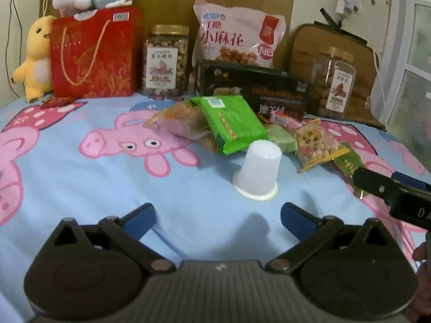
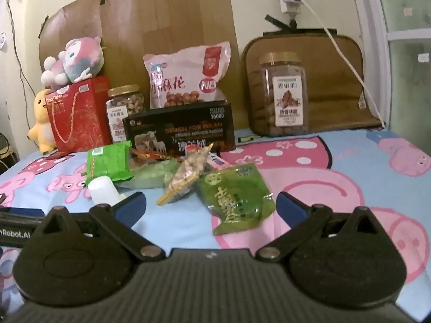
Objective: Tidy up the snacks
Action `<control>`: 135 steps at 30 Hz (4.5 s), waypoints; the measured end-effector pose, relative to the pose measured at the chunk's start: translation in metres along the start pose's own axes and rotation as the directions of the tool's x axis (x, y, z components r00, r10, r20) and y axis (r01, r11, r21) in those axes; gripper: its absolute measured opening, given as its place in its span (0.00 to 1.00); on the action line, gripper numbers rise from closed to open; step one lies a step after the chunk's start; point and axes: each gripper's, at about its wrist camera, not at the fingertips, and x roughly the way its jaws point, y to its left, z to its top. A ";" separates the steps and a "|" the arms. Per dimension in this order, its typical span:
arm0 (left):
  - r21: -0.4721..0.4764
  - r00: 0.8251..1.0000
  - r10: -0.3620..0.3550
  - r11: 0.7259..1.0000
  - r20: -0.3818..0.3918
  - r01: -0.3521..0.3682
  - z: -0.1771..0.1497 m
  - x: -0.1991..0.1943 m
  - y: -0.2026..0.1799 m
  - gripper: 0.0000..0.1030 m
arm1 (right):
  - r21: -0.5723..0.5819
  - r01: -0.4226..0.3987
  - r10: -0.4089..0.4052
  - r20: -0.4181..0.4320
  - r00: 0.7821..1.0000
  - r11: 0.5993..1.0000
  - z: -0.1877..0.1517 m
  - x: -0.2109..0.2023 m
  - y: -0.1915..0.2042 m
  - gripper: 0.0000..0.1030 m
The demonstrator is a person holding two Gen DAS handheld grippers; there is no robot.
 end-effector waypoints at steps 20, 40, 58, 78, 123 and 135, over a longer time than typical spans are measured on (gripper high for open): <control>0.012 1.000 0.009 1.000 0.007 -0.009 -0.001 0.005 -0.002 1.00 | 0.041 -0.055 0.057 -0.054 0.997 0.998 -0.002 0.007 -0.004 0.67; 0.114 0.991 0.018 0.993 0.135 -0.034 0.032 0.014 -0.020 1.00 | 0.060 -0.078 0.082 -0.055 0.995 0.995 -0.002 0.006 -0.006 0.66; 0.068 0.984 0.011 0.997 0.175 -0.023 0.026 0.015 -0.011 1.00 | 0.050 -0.082 0.086 -0.097 0.992 0.995 -0.002 0.010 -0.005 0.66; 0.020 0.981 -0.017 1.000 0.194 0.014 0.026 0.010 0.000 1.00 | 0.046 -0.053 0.056 -0.067 0.996 0.998 0.010 0.009 -0.012 0.66; 0.003 0.847 -0.484 0.868 -0.218 0.496 0.024 0.030 -0.059 0.53 | -0.260 -0.417 0.347 -0.275 0.896 0.871 -0.015 -0.013 0.000 0.25; 0.057 0.891 -0.452 0.892 0.041 0.449 0.123 0.030 -0.036 0.53 | -0.408 -0.359 0.389 -0.011 0.921 0.840 0.053 0.013 0.029 0.22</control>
